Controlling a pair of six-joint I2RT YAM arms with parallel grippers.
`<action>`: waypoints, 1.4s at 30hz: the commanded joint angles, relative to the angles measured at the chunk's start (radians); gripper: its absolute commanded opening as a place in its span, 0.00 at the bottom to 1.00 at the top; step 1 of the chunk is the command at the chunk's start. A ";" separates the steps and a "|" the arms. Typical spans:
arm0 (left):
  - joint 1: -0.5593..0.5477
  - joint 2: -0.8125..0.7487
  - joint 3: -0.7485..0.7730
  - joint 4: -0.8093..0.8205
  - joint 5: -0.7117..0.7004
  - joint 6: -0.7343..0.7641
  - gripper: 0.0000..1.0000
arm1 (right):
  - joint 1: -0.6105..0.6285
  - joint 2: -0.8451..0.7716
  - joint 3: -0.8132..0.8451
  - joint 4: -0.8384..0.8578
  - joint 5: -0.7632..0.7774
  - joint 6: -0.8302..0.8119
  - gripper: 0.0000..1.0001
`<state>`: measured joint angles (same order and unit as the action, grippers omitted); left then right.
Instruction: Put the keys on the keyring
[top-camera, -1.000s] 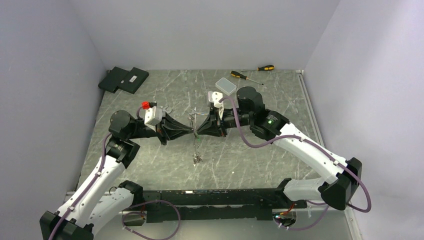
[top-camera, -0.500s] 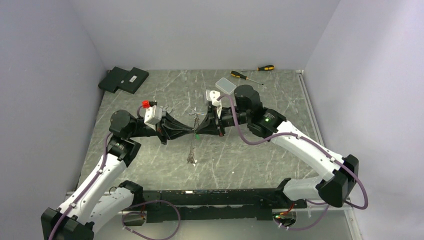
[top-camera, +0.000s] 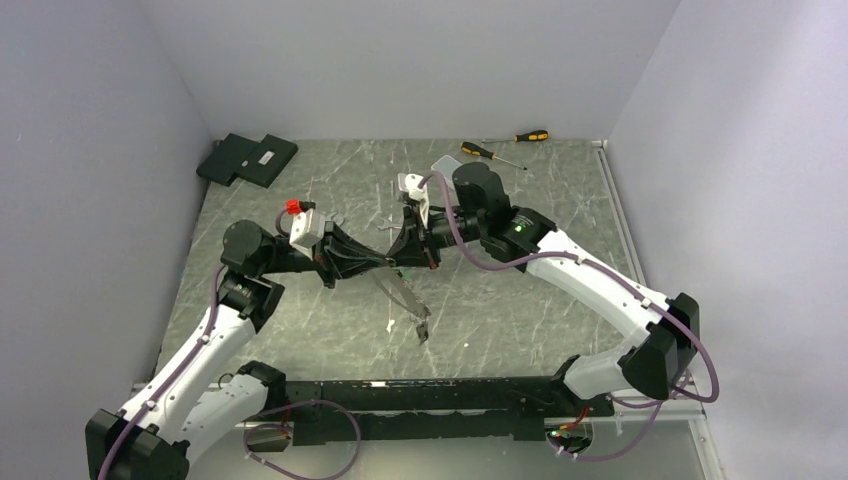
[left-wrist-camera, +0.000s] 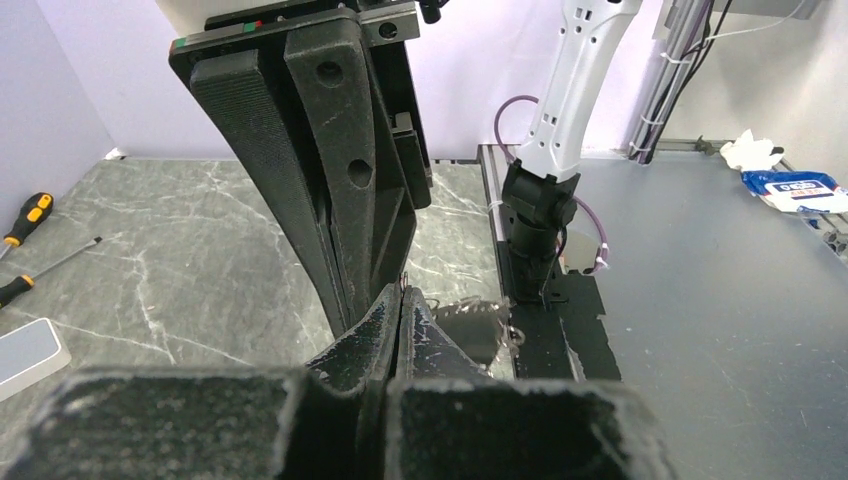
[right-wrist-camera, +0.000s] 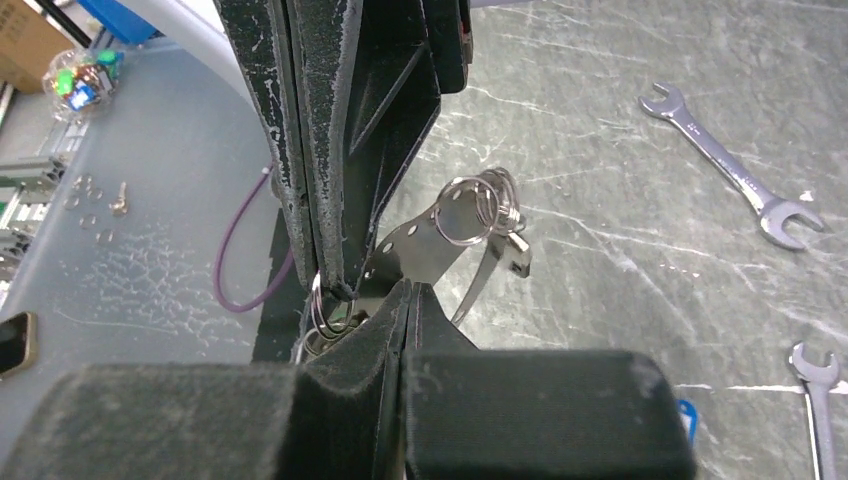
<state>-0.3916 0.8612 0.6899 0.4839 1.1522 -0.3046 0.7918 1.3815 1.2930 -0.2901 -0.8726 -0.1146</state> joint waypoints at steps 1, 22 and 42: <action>-0.001 -0.017 -0.007 0.030 -0.042 0.014 0.00 | 0.001 -0.008 0.030 0.050 0.000 0.070 0.00; -0.001 -0.013 0.007 0.022 -0.004 0.015 0.00 | -0.040 -0.271 -0.177 0.129 0.217 -0.037 0.45; -0.001 -0.004 -0.027 0.174 -0.054 -0.088 0.00 | -0.037 -0.223 -0.193 0.287 0.003 0.073 0.44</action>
<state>-0.3920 0.8612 0.6636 0.5514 1.1248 -0.3504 0.7536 1.1473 1.0973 -0.0738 -0.8280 -0.0654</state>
